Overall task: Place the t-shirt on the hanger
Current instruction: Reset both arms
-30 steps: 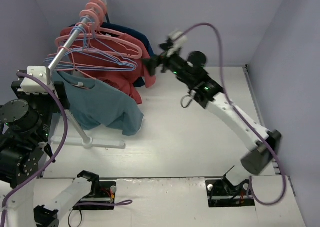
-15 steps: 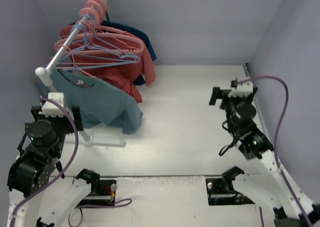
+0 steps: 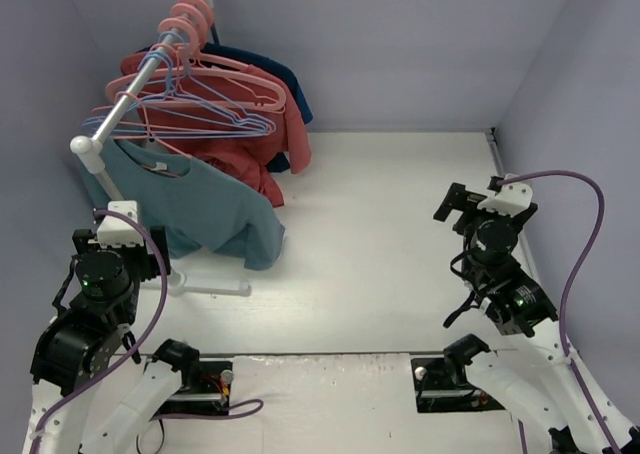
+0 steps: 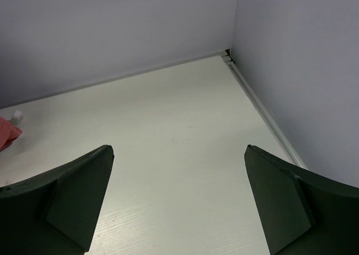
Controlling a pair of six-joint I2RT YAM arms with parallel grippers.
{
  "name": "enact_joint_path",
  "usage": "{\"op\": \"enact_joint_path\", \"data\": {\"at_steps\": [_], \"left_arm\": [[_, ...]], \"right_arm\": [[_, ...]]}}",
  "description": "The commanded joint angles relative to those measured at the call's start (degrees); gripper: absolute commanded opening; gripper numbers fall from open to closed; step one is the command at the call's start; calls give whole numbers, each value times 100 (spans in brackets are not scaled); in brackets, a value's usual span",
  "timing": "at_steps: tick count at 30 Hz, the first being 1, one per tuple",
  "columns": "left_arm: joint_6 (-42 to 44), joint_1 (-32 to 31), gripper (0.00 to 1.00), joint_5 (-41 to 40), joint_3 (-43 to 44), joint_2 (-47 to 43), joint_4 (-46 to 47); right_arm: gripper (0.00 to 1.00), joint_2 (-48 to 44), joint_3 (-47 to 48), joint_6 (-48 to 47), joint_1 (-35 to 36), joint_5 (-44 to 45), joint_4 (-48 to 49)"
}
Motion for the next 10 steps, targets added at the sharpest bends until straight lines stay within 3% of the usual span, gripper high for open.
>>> {"op": "enact_joint_path", "data": {"at_steps": [1, 10], "left_arm": [[134, -25, 77, -240, 633, 413, 260], [-355, -25, 77, -83, 652, 545, 261]], "right_arm": [[100, 180, 317, 180, -6, 265, 219], [100, 326, 525, -113, -4, 7, 219]]}}
